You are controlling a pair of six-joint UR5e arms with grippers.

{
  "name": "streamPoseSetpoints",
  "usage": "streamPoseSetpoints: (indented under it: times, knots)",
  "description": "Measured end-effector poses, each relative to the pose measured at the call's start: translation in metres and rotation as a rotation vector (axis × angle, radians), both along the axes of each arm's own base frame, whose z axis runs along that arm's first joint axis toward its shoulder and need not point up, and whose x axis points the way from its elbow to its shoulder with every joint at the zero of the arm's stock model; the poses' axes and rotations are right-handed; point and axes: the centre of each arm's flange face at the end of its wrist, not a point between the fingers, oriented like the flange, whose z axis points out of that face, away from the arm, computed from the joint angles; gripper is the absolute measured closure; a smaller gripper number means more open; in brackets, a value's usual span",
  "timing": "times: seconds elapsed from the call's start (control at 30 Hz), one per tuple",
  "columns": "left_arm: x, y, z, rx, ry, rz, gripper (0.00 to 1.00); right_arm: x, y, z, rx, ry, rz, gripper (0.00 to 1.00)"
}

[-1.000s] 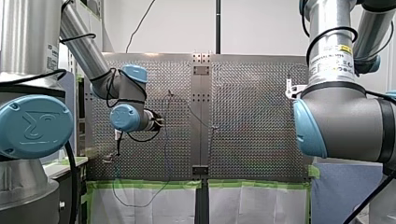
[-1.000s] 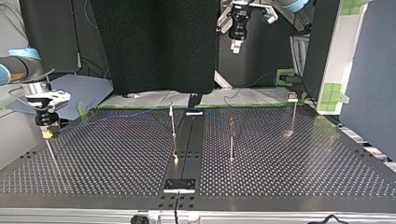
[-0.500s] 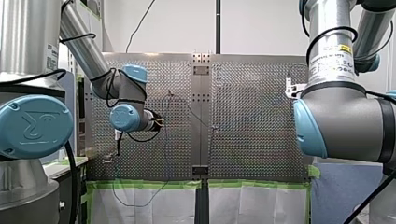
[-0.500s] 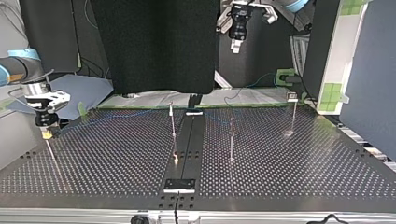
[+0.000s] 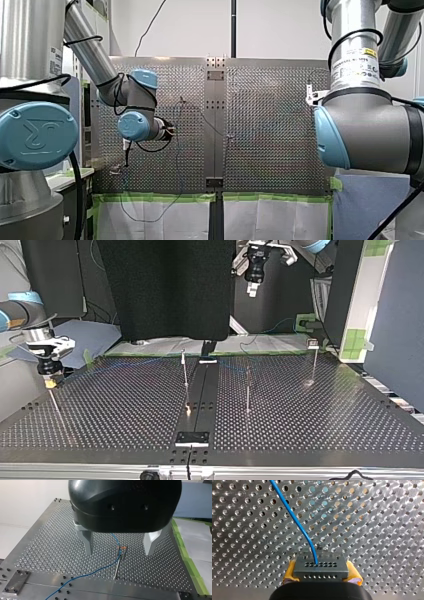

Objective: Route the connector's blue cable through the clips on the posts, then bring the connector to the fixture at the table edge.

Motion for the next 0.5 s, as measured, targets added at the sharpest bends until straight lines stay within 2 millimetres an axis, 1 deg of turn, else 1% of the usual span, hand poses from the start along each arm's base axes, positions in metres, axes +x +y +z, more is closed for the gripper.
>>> streamPoseSetpoints:
  times: [0.5]
  knots:
    - [-0.0001,-0.0001,0.0,0.0,0.0,-0.001,0.0,0.0017,0.0005,-0.0005,-0.007,0.007,0.011,1.0]
